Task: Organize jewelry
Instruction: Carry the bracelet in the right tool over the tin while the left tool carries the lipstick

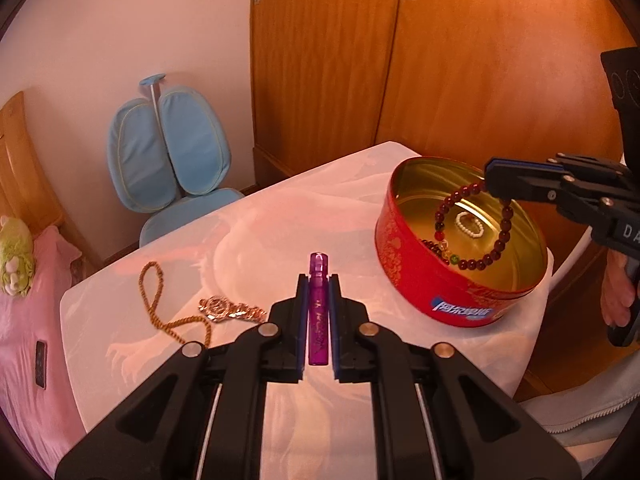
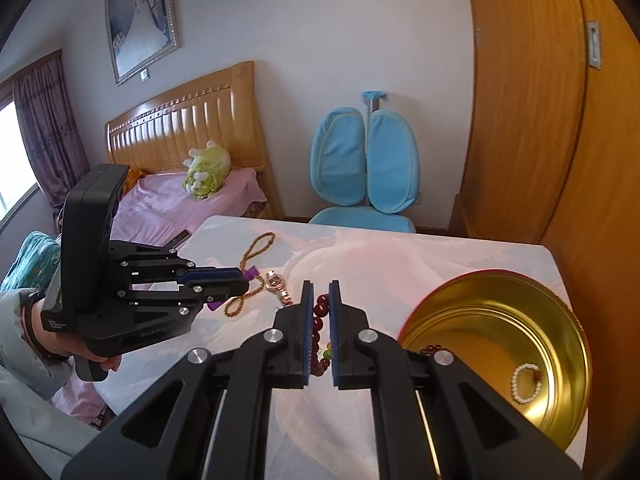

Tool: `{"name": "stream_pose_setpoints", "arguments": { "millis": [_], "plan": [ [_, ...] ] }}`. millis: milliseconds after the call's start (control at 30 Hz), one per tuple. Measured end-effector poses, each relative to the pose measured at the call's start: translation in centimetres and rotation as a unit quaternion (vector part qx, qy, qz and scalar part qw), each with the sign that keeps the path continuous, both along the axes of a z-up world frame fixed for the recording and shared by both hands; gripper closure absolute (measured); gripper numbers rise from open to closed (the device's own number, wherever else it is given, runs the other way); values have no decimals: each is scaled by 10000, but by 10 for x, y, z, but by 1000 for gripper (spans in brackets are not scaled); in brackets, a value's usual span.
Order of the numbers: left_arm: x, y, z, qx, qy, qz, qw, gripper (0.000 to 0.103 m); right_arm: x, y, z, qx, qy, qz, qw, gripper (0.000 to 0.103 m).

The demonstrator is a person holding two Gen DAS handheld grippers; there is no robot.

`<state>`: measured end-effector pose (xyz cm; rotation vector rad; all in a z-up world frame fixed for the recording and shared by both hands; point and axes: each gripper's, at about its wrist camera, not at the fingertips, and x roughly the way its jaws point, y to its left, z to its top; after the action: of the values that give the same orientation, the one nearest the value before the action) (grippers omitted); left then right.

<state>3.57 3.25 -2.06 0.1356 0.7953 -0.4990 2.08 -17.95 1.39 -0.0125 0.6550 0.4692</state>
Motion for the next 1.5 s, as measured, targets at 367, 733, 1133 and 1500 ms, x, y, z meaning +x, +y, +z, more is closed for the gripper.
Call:
{"name": "stream_pose_setpoints", "arguments": {
  "millis": [367, 733, 1133, 1500],
  "plan": [
    [16, -70, 20, -84, -15, -685, 9976, 93, -14, -82, 9, 12, -243, -1019, 9945, 94],
    [37, -138, 15, 56, 498, -1292, 9903, 93, -11, -140, -8, 385, 254, -1487, 9878, 94],
    [74, -196, -29, 908, 1515, -1776, 9681, 93, 19, -180, -42, 500, 1492, -1492, 9762, 94],
    [96, -225, -58, 1181, 2013, -1744, 9566, 93, 50, -168, -80, 719, 2192, -1174, 9659, 94]
  ]
}}
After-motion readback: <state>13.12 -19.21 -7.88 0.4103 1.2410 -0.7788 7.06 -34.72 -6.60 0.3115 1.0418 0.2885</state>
